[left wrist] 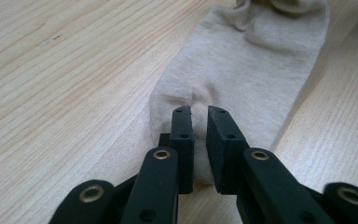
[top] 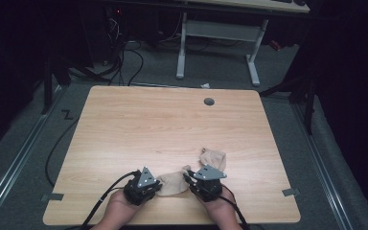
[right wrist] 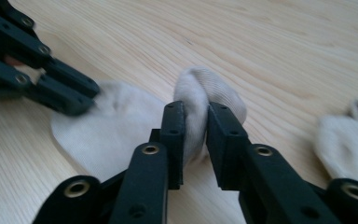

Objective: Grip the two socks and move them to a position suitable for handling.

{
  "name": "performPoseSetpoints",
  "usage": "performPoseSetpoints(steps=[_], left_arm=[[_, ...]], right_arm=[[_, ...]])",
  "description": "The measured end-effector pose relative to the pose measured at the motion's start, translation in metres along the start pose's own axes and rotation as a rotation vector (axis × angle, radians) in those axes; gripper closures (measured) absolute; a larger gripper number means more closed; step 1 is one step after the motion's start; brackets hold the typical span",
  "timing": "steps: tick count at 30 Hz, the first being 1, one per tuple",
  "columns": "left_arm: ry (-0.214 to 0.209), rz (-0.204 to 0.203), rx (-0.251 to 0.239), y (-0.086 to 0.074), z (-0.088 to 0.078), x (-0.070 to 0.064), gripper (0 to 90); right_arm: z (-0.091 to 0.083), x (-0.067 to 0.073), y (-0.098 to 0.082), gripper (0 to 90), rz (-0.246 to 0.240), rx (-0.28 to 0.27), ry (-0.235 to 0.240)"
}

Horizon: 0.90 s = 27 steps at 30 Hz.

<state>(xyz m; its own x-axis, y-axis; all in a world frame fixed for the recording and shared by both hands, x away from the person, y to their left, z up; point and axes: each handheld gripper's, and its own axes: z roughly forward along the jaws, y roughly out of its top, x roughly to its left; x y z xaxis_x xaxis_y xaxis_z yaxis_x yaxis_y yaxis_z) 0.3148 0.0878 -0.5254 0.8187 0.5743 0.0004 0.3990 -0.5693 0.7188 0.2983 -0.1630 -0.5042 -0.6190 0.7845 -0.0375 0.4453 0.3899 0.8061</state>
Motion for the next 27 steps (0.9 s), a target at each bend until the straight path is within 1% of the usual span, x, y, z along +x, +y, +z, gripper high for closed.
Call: performPoseSetpoints(steps=[1,2,3,4,5,6,9,10,11,12,13,15,16,17,18,19,20,21,22,24,25,26,27], left_arm=[[0.002,0.001,0.000,0.000,0.000,0.000,80.3],[0.010,0.003,0.003,0.000,-0.001,0.000,79.6],[0.010,0.003,0.003,0.000,-0.001,0.000,79.1],[0.018,0.003,0.003,0.000,-0.001,0.001,78.4],[0.018,0.003,0.003,0.000,-0.001,0.001,78.3],[0.028,0.009,0.001,0.000,-0.002,0.001,77.8],[0.039,0.014,-0.011,0.000,-0.003,0.002,74.8],[0.047,0.012,-0.026,0.001,-0.005,0.003,73.8],[0.047,0.012,-0.026,0.001,-0.005,0.003,73.1],[0.055,0.014,-0.041,0.001,-0.006,0.004,72.4],[0.055,0.014,-0.041,0.001,-0.006,0.004,72.2],[0.060,0.017,-0.046,0.001,-0.007,0.005,72.0],[0.061,0.020,-0.039,0.001,-0.006,0.006,72.0],[0.061,0.020,-0.039,0.001,-0.006,0.006,72.1],[0.066,0.023,-0.023,0.000,-0.005,0.006,72.1],[0.066,0.023,-0.023,0.000,-0.005,0.006,72.1],[0.058,0.017,0.001,0.000,-0.003,0.007,72.1],[0.058,0.017,0.001,0.000,-0.003,0.007,72.1],[0.049,0.012,0.009,-0.001,-0.003,0.007,72.2],[0.032,0.008,0.020,-0.003,-0.005,0.006,73.0],[0.032,0.008,0.020,-0.003,-0.005,0.006,73.4],[0.008,0.006,0.021,-0.007,-0.009,0.004,74.1],[0.001,0.009,0.029,-0.008,-0.012,0.003,74.2]], right_arm=[[-0.003,-0.003,-0.002,72.5,0.007,0.008,-0.010],[-0.009,-0.009,-0.006,69.1,0.022,0.004,-0.020],[-0.009,-0.009,-0.006,69.1,0.022,0.004,-0.020],[-0.014,-0.013,-0.008,66.3,0.031,-0.008,-0.030],[-0.014,-0.013,-0.008,66.3,0.031,-0.008,-0.030],[-0.018,-0.016,-0.007,64.5,0.033,-0.022,-0.039],[-0.018,-0.018,-0.005,66.2,0.032,-0.026,-0.038],[-0.015,-0.018,-0.004,65.0,0.014,-0.014,-0.040],[-0.015,-0.018,-0.004,65.0,0.014,-0.014,-0.040],[-0.011,-0.016,-0.004,68.5,0.014,0.014,-0.044],[-0.011,-0.016,-0.004,68.5,0.014,0.014,-0.044],[-0.006,-0.015,-0.003,75.5,0.014,0.048,-0.055],[-0.002,-0.014,-0.005,79.6,0.011,0.063,-0.053],[-0.002,-0.014,-0.005,79.6,0.011,0.063,-0.053],[0.001,-0.014,-0.007,82.7,0.018,0.094,-0.044],[0.001,-0.014,-0.007,82.7,0.018,0.094,-0.044],[0.005,-0.014,-0.011,84.8,0.010,0.130,-0.039],[0.005,-0.014,-0.011,84.8,0.010,0.130,-0.039],[0.008,-0.012,-0.015,86.1,0.008,0.159,-0.020],[0.008,-0.009,-0.018,86.5,0.014,0.162,-0.002],[0.008,-0.009,-0.018,86.5,0.014,0.162,-0.002],[0.005,-0.004,-0.020,86.5,0.004,0.155,0.012],[0.003,-0.001,-0.022,86.5,-0.003,0.155,0.016]])
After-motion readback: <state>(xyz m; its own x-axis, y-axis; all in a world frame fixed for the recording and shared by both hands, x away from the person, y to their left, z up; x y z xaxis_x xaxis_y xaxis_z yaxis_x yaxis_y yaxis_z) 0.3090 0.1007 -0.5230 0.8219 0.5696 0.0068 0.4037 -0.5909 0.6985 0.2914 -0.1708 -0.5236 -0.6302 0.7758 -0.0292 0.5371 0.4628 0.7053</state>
